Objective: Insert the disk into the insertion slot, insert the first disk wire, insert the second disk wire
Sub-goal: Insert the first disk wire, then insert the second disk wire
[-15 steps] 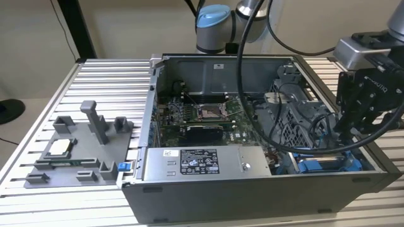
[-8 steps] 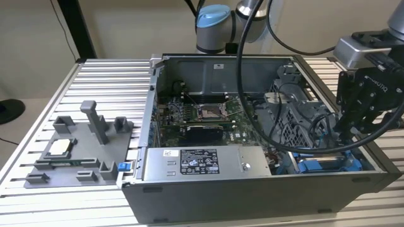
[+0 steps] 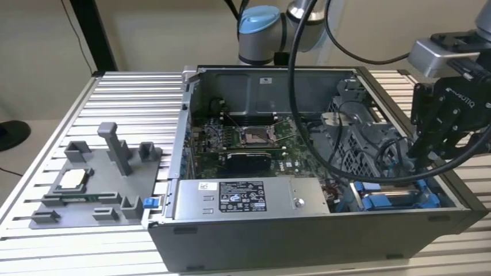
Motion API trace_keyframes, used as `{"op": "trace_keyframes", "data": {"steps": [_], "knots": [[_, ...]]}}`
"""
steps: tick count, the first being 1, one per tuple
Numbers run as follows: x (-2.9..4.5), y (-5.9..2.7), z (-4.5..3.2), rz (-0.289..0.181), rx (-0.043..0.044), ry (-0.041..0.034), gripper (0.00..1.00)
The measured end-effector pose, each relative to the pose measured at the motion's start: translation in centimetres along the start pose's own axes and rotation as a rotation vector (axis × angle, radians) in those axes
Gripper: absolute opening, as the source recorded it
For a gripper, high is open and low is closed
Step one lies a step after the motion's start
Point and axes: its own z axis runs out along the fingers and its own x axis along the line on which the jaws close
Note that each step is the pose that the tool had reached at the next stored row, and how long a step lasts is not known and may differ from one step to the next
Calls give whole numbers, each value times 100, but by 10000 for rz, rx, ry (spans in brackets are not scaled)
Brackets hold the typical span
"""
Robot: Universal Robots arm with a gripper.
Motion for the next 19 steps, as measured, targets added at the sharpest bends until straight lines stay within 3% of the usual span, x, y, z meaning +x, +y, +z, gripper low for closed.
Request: {"op": "trace_keyframes", "data": {"steps": [4, 6, 11, 17, 19], "knots": [[0, -7, -63, -2, -9, -1, 0], [0, -34, -79, 0, -61, 0, 0], [1, -172, -97, -3, -321, 5, 0], [2, -319, -100, -6, -705, 9, 0], [1, -334, -100, -7, -773, 12, 0]]}}
